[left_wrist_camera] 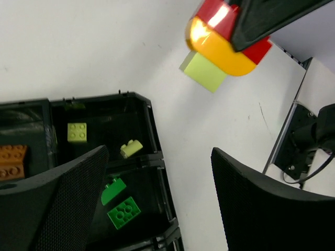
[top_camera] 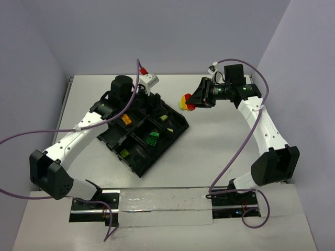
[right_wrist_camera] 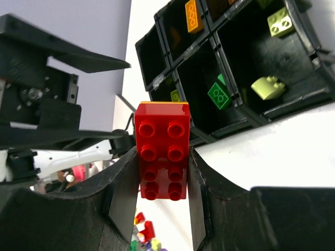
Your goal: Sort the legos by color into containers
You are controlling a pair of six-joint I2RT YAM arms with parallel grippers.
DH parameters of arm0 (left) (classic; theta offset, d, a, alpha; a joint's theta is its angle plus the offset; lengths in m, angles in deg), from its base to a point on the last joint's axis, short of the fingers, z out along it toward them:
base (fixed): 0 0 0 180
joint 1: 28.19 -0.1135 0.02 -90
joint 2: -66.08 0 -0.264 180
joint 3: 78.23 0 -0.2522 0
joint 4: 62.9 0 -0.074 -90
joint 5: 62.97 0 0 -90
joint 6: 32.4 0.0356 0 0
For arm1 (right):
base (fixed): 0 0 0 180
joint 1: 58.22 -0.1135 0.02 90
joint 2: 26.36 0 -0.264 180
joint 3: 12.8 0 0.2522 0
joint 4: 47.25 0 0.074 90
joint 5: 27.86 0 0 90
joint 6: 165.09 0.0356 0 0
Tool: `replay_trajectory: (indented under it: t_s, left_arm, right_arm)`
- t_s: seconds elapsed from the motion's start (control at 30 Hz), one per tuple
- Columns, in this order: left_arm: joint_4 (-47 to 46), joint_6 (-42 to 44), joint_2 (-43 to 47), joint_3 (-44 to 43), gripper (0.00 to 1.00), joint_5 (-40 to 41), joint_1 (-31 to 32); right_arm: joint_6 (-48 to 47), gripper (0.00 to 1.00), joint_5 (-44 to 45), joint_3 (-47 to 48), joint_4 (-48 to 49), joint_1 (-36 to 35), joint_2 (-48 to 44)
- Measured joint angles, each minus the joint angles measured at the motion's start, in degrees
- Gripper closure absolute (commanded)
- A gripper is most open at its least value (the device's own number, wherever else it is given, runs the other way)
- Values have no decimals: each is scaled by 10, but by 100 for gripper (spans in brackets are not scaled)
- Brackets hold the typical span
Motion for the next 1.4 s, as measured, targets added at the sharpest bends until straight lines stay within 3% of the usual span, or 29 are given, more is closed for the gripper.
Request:
replay_trajectory:
  t_s: [0.43,0.87,1.03,1.17,1.3,1.37,1.4]
  left_arm:
    - [-70,64,-9,2,12,0,71]
    - [-125,99,-21,21,15,-28,73]
    - [-124,103,-33,21,21,-37,74]
    - [-122,105,-38,19,30,-41,74]
    - [-121,109,-45,13,60,-48,74]
    - [-120,110,-45,12,84,-50,74]
    - [-120,112,-45,12,90,-51,74]
  right_arm:
    - [20,100,-8,11,-16,-5,0]
    - [-6,100,-21,25,-42,-34,13]
    - [-14,100,-22,26,-51,-41,18]
    - [-17,100,-23,28,-52,-42,19]
    - [-18,100,-25,32,-53,-42,19]
    - [-17,100,-26,33,-54,-42,19]
    - [-16,100,-26,33,-55,-42,19]
